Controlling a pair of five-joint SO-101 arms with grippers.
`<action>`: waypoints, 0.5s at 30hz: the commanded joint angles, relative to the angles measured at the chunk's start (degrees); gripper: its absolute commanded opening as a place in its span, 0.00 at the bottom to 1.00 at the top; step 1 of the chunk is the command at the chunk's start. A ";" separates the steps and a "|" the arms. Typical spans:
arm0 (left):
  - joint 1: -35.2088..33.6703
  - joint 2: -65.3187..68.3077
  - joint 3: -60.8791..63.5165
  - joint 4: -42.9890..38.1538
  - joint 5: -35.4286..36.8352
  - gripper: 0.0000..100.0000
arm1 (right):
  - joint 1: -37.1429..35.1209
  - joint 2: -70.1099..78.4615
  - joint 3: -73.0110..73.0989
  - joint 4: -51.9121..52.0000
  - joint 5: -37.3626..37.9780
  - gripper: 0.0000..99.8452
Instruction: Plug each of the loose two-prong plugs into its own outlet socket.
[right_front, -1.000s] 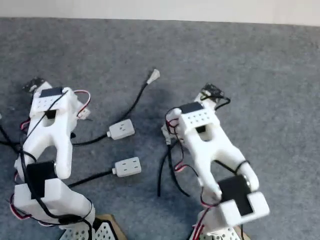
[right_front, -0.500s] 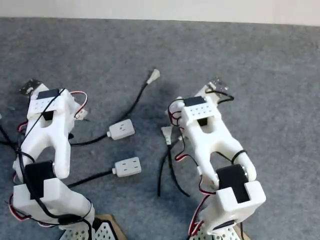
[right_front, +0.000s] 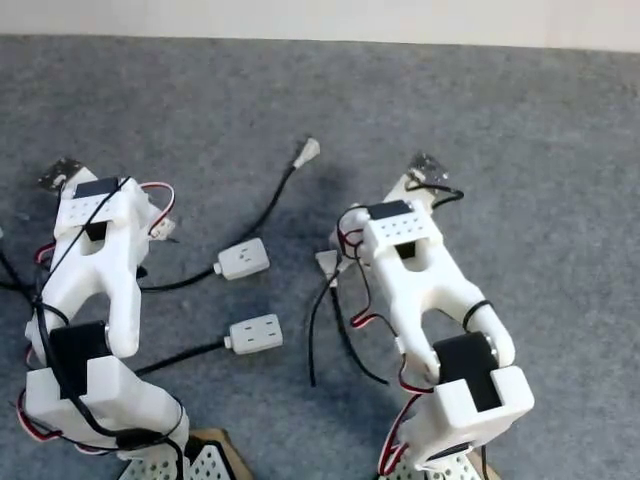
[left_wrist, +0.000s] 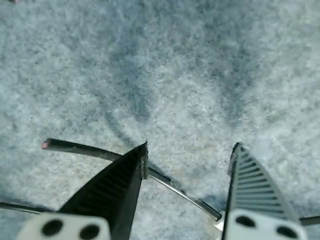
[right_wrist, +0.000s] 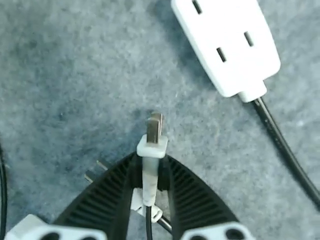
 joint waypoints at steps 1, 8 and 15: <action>-0.13 -2.15 -0.22 -0.53 0.35 0.27 | 0.48 -0.57 0.48 0.13 10.99 0.02; -0.13 -2.15 -0.22 -0.53 0.35 0.27 | 3.82 -0.22 -4.09 9.19 17.76 0.35; -0.13 -2.15 -0.22 -0.53 0.35 0.27 | 1.45 7.78 -11.47 15.78 17.76 0.42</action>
